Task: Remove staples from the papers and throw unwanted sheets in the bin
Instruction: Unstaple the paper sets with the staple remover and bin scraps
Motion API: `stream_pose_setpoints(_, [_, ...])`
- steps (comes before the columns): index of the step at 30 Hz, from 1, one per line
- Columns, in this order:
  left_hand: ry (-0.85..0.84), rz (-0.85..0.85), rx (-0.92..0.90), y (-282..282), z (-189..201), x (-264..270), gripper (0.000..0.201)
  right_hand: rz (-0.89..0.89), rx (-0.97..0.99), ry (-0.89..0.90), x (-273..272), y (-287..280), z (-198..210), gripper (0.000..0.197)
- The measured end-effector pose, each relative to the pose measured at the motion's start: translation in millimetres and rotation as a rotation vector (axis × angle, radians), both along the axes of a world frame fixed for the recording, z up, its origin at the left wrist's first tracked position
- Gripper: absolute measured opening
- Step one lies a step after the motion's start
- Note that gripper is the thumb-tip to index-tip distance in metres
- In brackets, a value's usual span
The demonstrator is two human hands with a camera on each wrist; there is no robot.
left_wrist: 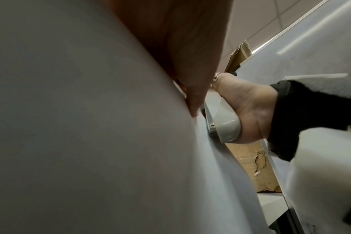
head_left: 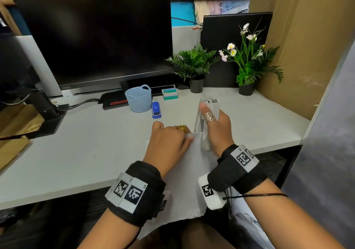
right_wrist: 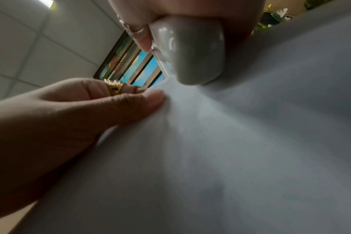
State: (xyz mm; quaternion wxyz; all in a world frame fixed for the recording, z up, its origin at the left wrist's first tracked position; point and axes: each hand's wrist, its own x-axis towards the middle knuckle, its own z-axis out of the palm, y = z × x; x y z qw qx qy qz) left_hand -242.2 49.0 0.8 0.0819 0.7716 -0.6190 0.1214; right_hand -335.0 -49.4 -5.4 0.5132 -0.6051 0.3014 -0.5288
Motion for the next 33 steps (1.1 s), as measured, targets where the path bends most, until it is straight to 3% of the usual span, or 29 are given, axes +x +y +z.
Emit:
stream_pose_setpoints(5, [-0.029,-0.015,0.015,0.2,-2.3,-2.7,0.038,-0.001,0.019,-0.016,4.7,-2.5,-5.4,0.041])
stream_pose_setpoints(12, [-0.034,-0.035,0.065,1.7,-6.2,-1.3,0.038,0.089,0.112,0.060,1.7,-6.0,-9.4,0.041])
stream_pose_setpoints(16, [-0.042,-0.051,0.090,1.4,-7.2,-0.8,0.040,0.053,0.188,0.023,1.0,-11.9,-7.3,0.036])
stream_pose_setpoints(24, [-0.066,-0.083,0.084,1.9,-14.8,-1.5,0.037,0.029,0.146,0.045,1.4,-12.7,-17.8,0.042])
stream_pose_setpoints(27, [-0.046,-0.083,0.088,1.9,-15.3,0.1,0.036,0.087,0.224,0.095,5.4,-24.9,-19.1,0.040])
stream_pose_setpoints(30, [-0.032,-0.074,0.083,2.0,-16.8,4.0,0.034,0.146,0.363,0.160,6.2,-54.7,-19.4,0.079])
stream_pose_setpoints(33, [-0.025,-0.069,0.089,2.1,-20.2,7.8,0.032,0.095,0.401,0.442,-7.3,-81.0,-22.0,0.076])
